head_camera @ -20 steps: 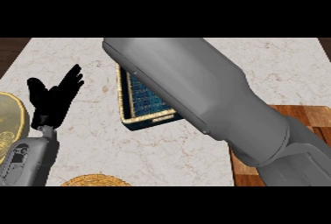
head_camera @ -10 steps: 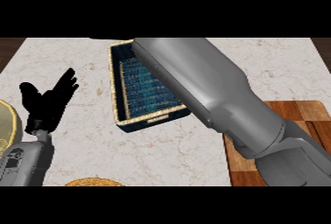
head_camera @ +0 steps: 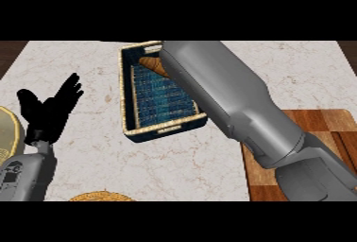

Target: Pick the croissant from the cutting board and place it in the basket

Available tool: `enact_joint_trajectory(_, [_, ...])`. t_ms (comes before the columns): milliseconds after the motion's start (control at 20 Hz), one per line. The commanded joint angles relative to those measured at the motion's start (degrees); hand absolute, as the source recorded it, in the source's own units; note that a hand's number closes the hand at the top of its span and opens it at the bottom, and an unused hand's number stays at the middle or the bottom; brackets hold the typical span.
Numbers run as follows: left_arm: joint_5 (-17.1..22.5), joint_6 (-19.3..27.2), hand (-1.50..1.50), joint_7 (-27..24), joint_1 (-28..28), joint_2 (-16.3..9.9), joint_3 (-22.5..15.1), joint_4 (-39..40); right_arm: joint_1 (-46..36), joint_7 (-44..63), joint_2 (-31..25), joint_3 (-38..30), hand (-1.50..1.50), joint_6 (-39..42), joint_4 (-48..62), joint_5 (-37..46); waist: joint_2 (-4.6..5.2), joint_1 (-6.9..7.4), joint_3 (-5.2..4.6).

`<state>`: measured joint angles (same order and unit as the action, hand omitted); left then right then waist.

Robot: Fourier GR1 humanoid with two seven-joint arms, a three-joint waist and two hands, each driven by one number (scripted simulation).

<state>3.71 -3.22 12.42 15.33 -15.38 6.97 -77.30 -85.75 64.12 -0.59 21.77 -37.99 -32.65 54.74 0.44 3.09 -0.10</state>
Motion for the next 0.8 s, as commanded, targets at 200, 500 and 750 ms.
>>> enact_joint_trajectory(200, [-0.11, 0.64, 0.0, 0.97, -1.06, 0.33, 0.07, -0.97, -0.54, 10.6, -0.03, -6.8, -1.5, -16.77, -1.13, 4.06, -0.82, -2.5, 0.12])
enact_joint_trajectory(500, [0.48, 0.68, 0.0, 0.17, -4.78, -0.61, 1.9, -1.28, 2.9, 9.78, -3.01, -14.76, -1.5, -22.43, -7.87, 5.55, -1.93, -4.86, 0.22])
enact_joint_trajectory(750, [1.48, 0.14, 0.0, 0.23, -6.38, -2.19, 3.91, -1.57, 12.07, 6.99, -1.56, -16.91, -1.5, -17.15, -20.55, 3.76, -2.63, -7.36, 0.29])
